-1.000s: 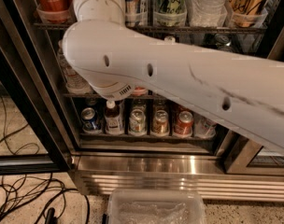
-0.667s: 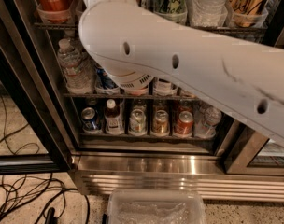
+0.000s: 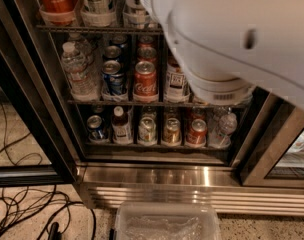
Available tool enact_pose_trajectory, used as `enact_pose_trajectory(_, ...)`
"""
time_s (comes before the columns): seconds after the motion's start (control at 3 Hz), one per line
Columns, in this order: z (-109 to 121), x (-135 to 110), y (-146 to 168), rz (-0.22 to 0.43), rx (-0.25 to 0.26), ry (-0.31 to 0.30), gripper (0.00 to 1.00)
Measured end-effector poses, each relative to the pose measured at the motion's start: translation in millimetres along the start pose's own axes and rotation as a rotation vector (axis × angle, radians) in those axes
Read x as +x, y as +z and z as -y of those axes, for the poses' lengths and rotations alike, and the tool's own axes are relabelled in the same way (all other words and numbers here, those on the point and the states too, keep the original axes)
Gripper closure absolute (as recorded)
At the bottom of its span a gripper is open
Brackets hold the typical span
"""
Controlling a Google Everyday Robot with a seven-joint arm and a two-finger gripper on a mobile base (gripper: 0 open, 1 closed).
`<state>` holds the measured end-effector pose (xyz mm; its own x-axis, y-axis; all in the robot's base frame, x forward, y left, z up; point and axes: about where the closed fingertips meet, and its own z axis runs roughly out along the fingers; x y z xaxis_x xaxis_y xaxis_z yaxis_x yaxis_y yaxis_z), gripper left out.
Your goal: Pick 7up can from top shelf of fridge
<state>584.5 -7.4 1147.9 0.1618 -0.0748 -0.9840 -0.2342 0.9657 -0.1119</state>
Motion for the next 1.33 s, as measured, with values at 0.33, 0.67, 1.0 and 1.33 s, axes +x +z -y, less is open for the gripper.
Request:
enact_pose_trajectory(0.33,42.4,38.6,-41.1,-0.123,-0.011,-0.034,1.00)
enact_pose_trajectory(0.67,52.3,116.6,-77.5,-0.273,-0.089,0.002,1.00)
enact_pose_trajectory(1.0,30.6,135.8,-86.6,-0.308,-0.162,0.066,1.00)
enact_pose_trajectory(1.33,25.4,146.9,-100.9,-0.332,-0.168,0.087,1.00)
